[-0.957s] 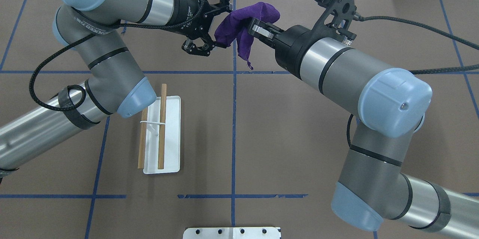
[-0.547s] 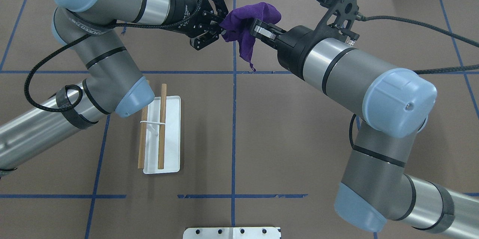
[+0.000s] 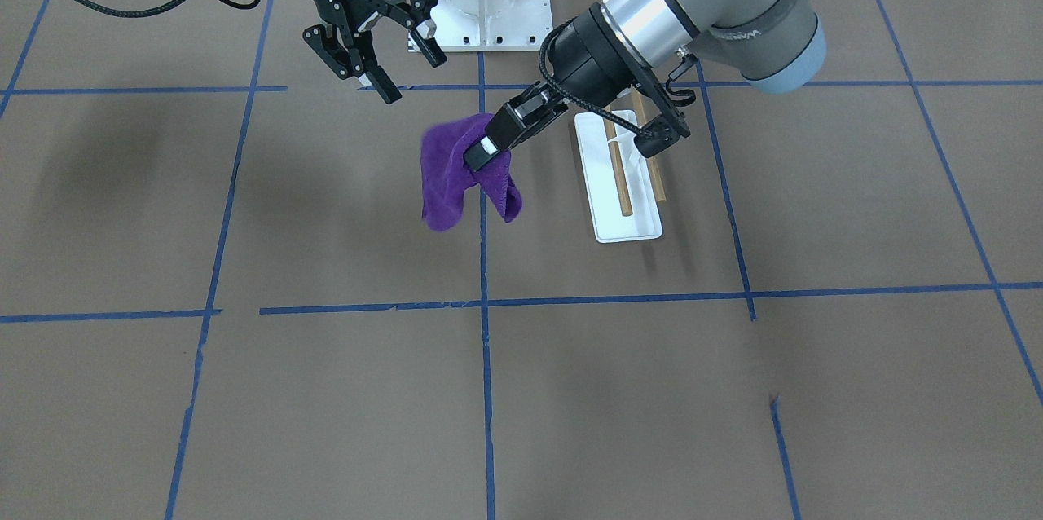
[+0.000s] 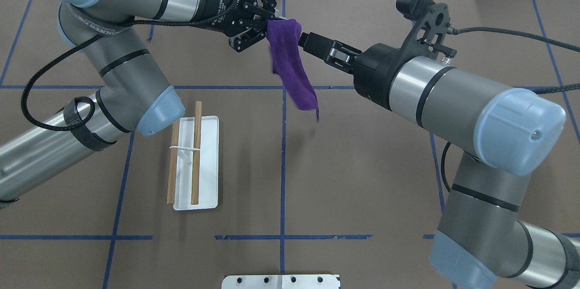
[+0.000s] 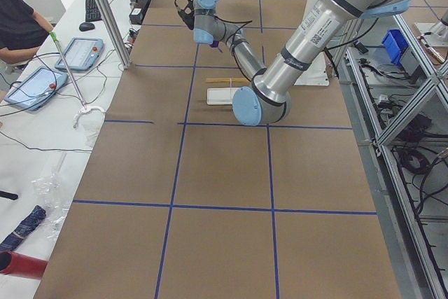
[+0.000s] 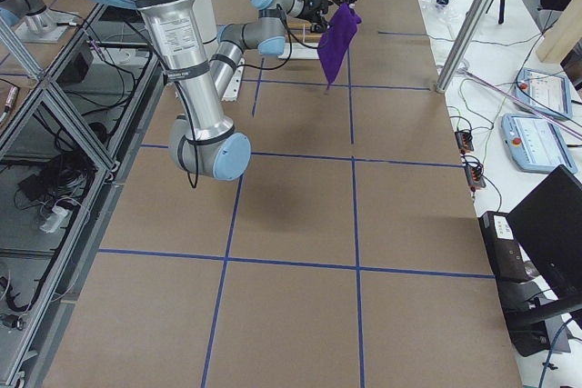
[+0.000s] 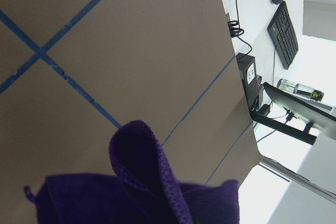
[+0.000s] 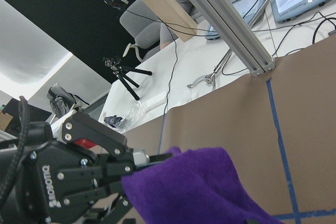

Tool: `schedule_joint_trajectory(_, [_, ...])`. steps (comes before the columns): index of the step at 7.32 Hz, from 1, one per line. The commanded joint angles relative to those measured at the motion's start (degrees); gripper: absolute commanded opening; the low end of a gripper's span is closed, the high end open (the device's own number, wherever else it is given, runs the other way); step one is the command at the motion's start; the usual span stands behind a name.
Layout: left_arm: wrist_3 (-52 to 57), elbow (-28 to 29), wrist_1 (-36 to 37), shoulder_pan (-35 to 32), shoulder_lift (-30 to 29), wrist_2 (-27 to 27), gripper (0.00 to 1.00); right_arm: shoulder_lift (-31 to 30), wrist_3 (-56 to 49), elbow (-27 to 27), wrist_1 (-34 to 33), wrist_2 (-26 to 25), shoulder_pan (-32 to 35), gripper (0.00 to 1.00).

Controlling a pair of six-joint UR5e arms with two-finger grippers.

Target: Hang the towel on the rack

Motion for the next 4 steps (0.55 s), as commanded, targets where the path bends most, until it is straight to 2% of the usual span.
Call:
schedule_joint_trajectory(1, [0.0,-0.3,0.2,-0.1,-0.1,0.0,0.0,-10.0,-0.5,5.3,-0.2,9.5,2.2,1.0])
schedule_joint_trajectory(2, [0.0,-0.5,0.3,-0.1,0.2,0.1,0.0,-14.6,-0.7,5.8,-0.2,18.3,8.5,1.0])
schedule_joint_trajectory(3, [-0.1,-1.3,0.5,-0.1,0.4,0.3,0.0,-17.9,-3.1,5.5,-0.3,29.3,17.0,1.0])
schedule_joint_trajectory(4, [-0.1,-1.9,0.6,0.0,0.5,0.4,0.0,-22.6,-11.7,5.1,-0.3,36.1,23.3,1.0])
